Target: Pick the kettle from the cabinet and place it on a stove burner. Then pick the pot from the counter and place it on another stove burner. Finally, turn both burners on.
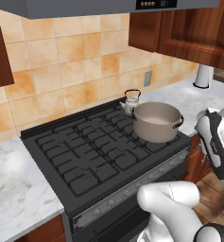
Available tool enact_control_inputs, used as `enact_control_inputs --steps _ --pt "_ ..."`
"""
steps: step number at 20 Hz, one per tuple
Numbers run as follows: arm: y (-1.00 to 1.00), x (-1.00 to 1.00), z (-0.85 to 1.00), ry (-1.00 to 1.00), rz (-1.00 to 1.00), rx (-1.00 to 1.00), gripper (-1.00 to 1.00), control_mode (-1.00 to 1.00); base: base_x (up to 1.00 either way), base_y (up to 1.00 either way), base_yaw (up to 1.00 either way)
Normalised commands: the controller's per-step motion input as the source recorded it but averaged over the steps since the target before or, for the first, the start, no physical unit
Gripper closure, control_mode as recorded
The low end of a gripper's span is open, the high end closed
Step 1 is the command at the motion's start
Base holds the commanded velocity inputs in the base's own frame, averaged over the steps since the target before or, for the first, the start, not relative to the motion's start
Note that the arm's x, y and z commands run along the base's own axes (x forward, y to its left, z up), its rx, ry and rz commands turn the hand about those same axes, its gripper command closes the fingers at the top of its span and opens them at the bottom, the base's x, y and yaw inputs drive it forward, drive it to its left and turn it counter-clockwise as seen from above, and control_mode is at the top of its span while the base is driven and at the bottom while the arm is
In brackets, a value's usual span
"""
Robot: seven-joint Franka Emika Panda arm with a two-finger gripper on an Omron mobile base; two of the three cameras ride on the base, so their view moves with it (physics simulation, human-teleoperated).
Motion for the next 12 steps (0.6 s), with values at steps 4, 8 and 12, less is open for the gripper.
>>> enact_control_inputs --steps 4,8,12 --pt "-0.16 -0.26 -0.12 -0.06 -0.08 0.14 -1.0 -1.0 0.0 0.0 0.0" --pt "-0.04 -0.23 -0.15 -0.08 -0.12 0.14 -1.0 -1.0 0.0 0.0 0.0" --pt "0.0 -0.25 -0.18 -0.09 -0.13 0.16 -1.0 -1.0 0.0 0.0 0.0"
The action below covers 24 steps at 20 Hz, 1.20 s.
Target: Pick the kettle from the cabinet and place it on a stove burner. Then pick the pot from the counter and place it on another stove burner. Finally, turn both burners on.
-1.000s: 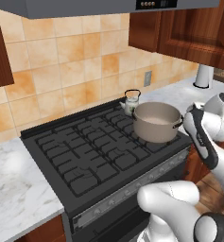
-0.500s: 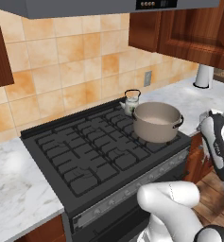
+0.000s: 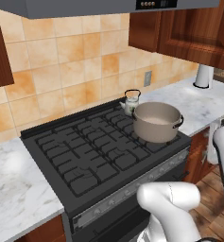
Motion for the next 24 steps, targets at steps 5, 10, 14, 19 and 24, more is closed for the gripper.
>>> enact_control_inputs --steps 5,10,14,19,24 --pt "-0.01 -0.17 -0.13 -0.07 -0.13 0.17 -1.0 -1.0 0.0 0.0 0.0" --pt "-0.03 0.0 -0.12 -0.02 -0.12 0.18 -1.0 -1.0 0.0 0.0 0.0" --pt "-0.01 0.0 -0.11 -0.04 -0.11 0.16 -1.0 -1.0 0.0 0.0 0.0" --pt "0.0 0.03 -0.15 -0.03 -0.08 0.12 -1.0 -1.0 0.0 0.0 0.0" --pt "0.0 0.01 -0.23 -0.06 -0.02 0.09 -1.0 -1.0 0.0 0.0 0.0"
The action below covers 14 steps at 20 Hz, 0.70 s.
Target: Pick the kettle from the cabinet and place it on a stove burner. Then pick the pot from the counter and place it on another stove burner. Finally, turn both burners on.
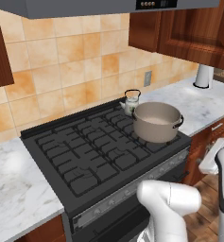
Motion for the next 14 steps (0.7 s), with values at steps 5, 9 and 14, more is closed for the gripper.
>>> enact_control_inputs --steps 5,9,14 --pt "0.0 0.03 -0.39 -0.11 0.0 0.08 -1.0 -1.0 0.0 0.0 0.0" --pt "0.0 0.05 -0.39 -0.11 0.0 0.06 -1.0 -1.0 0.0 0.0 0.0" --pt "0.0 0.11 -0.33 -0.08 0.0 0.07 -1.0 -1.0 0.0 0.0 0.0"
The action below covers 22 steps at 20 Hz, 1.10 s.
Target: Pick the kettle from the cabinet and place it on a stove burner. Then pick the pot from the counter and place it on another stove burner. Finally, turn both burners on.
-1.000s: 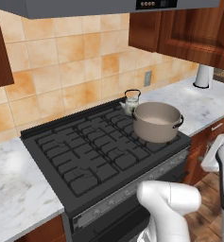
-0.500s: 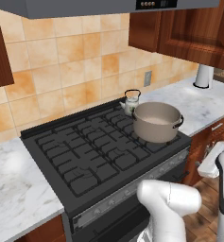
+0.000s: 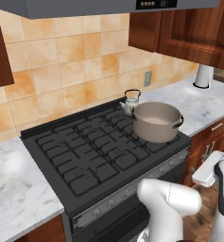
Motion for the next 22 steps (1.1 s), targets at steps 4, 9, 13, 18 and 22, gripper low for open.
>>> enact_control_inputs --steps 4,9,13,18,22 --pt "0.0 0.15 -0.26 -0.05 0.0 0.08 -1.0 -1.0 0.0 0.0 0.0" --pt "-0.01 0.2 -0.29 -0.01 0.0 0.07 -1.0 -1.0 0.0 0.0 0.0" --pt "-0.09 0.22 -0.3 0.0 0.0 0.08 -1.0 -1.0 0.0 0.0 0.0" --pt "-0.08 0.25 -0.21 -0.01 0.0 0.07 -1.0 -1.0 0.0 0.0 0.0" --pt "-0.12 0.24 -0.21 -0.03 0.0 0.07 -1.0 -1.0 0.0 0.0 0.0"
